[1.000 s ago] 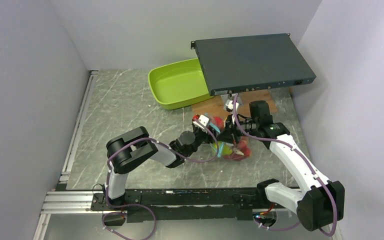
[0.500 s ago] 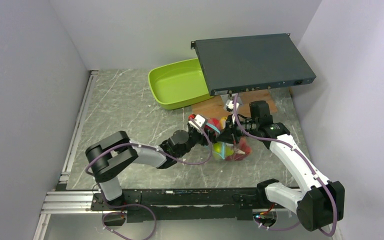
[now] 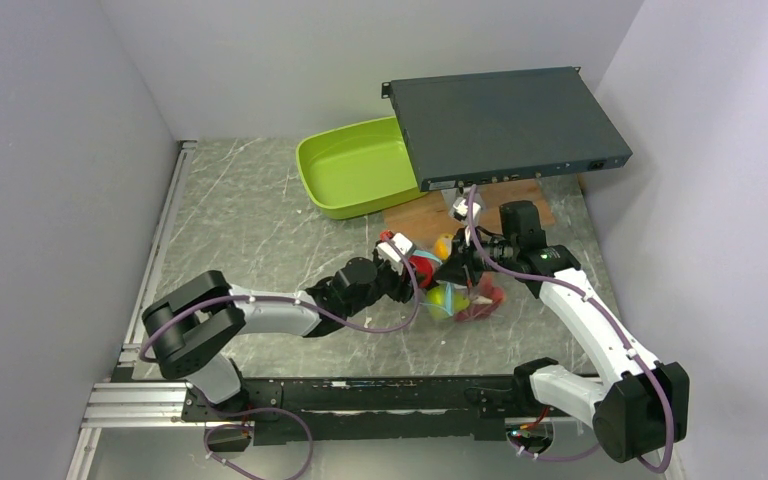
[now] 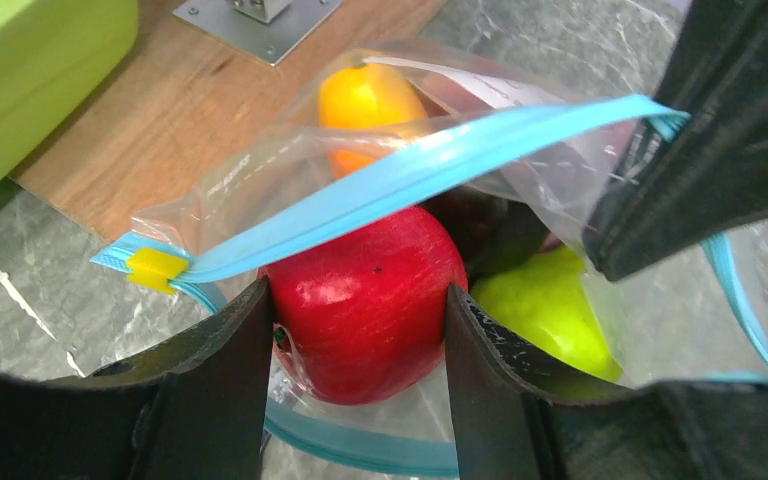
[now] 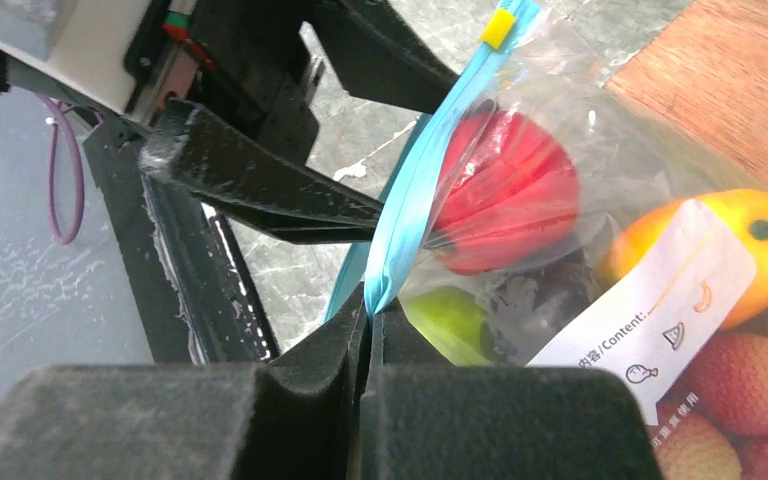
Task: Open the zip-top bag and remove the fake food
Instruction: Pick up the fake fruit from the zipper food storage bag.
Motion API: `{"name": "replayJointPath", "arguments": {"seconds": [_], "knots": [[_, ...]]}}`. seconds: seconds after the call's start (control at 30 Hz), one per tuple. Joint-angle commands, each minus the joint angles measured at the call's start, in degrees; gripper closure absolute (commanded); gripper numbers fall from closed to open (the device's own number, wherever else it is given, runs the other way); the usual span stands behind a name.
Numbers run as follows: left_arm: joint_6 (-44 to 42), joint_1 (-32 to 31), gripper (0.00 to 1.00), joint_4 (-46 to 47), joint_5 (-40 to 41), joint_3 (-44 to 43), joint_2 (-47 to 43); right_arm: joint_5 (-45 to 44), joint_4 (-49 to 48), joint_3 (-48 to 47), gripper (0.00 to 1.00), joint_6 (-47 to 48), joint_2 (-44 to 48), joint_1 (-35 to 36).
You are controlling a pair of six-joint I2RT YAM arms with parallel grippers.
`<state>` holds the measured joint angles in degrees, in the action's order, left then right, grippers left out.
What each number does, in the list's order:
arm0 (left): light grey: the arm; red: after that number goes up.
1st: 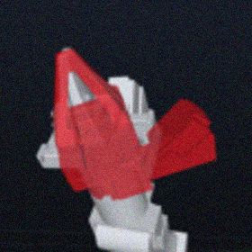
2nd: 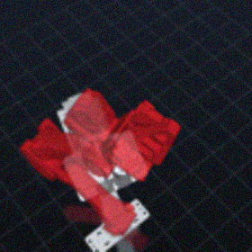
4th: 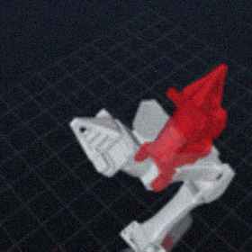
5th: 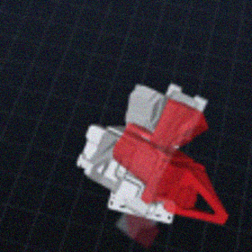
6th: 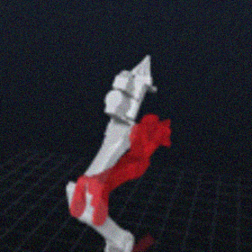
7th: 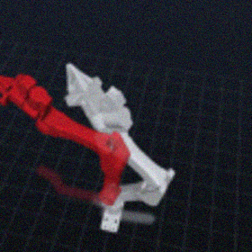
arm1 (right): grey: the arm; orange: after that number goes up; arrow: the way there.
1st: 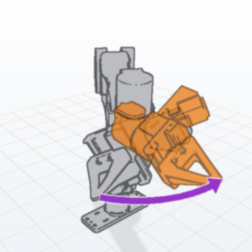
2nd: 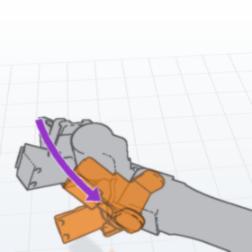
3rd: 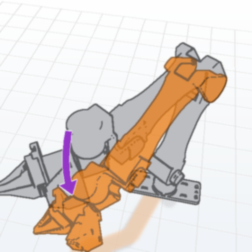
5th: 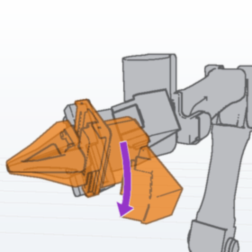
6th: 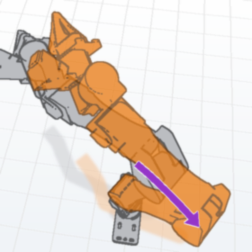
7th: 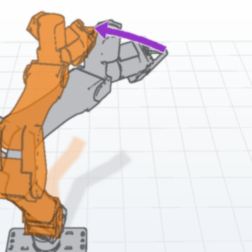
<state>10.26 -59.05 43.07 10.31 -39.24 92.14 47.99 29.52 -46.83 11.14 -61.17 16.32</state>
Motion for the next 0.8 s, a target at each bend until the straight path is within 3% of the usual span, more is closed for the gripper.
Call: {"name": "replayJointPath", "arguments": {"seconds": [0.0, 0.47, 0.77], "knots": [[2.1, 0.4, 1.0, -6.8, -3.8, -1.5, -4.7, -3.3, -3.2, -0.2, 1.0, -1.4, -0.3, -0.2], [16.0, 7.4, 1.0, -5.7, -16.8, 0.7, -8.7, -3.3, -3.4, 0.5, 1.0, -0.7, -0.4, -0.1], [19.8, 10.9, 1.0, -4.5, -25.6, 3.7, -13.1, -3.5, -3.5, 0.4, 1.0, -0.9, -0.4, -0.1]]}}
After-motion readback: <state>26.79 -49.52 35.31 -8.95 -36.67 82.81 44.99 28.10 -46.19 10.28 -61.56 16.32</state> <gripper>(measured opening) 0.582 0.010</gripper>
